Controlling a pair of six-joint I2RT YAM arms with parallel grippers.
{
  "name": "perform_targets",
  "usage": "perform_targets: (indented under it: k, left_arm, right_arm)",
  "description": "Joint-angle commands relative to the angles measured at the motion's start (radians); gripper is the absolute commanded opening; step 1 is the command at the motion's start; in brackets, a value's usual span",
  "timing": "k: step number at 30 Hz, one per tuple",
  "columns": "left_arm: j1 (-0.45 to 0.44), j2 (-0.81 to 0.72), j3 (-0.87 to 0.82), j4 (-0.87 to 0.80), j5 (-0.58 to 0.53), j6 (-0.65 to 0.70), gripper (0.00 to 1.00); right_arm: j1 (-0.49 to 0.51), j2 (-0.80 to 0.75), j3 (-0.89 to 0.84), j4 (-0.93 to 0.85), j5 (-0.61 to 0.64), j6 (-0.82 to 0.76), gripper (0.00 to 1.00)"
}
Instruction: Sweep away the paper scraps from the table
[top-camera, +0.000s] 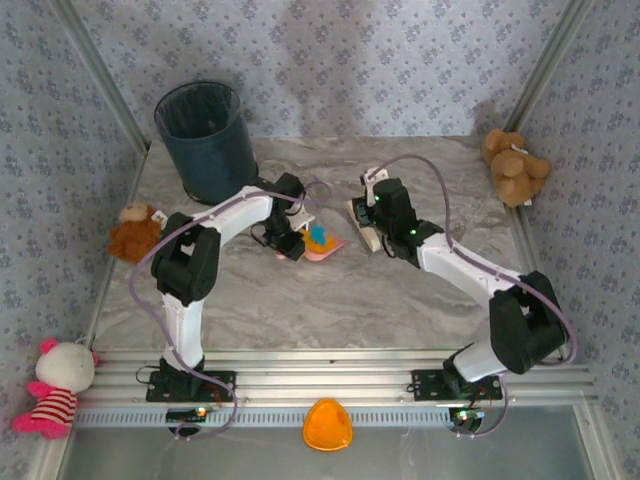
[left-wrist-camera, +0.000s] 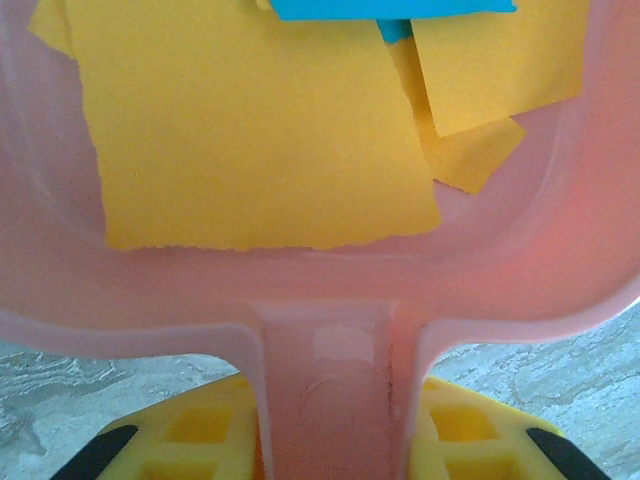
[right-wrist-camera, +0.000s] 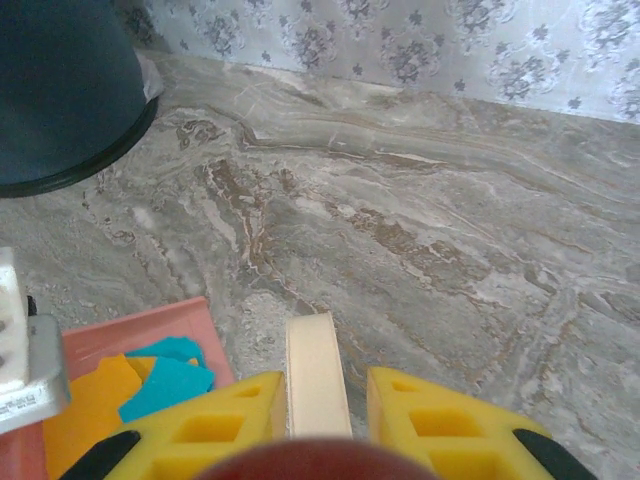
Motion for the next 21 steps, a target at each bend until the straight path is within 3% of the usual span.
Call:
perform_targets:
  k: [1, 21]
  left_arm:
    - [0.006, -0.063, -0.002, 0.015, 0.021, -0.019, 0.0]
    - [0.063, -0.231, 0.112, -0.021, 0.156, -0.06, 0.0]
  right_arm:
    - [-0.008, -0.081, -0.033, 0.01, 0.041, 0.03, 0.0]
    - [-0.047, -0.343, -0.227, -0.073, 0.031, 0.016, 0.0]
